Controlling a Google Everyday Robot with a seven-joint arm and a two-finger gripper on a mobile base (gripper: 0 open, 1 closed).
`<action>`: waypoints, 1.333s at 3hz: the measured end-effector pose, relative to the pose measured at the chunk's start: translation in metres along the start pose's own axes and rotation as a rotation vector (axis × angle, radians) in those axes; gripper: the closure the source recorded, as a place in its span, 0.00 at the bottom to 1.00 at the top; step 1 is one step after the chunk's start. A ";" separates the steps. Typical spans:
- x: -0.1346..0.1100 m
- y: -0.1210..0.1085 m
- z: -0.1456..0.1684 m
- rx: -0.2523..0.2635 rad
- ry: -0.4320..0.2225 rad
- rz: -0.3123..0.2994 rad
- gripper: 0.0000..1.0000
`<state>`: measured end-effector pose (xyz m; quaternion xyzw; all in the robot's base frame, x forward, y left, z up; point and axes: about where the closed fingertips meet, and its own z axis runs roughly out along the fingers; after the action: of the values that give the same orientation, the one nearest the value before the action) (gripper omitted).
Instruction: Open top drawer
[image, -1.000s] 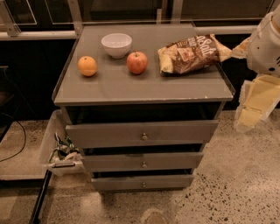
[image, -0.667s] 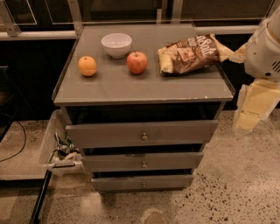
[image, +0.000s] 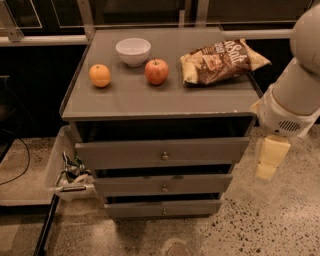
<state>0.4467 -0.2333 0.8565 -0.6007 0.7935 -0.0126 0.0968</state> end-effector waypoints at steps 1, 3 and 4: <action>0.012 -0.006 0.054 -0.036 -0.021 -0.033 0.00; 0.011 -0.023 0.114 -0.038 -0.077 -0.093 0.00; 0.011 -0.030 0.134 0.002 -0.137 -0.113 0.00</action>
Offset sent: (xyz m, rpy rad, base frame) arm 0.0454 -0.0070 -0.1256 0.0761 0.0125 0.1308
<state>0.4948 -0.2387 0.7279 -0.6440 0.7497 0.0223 0.1505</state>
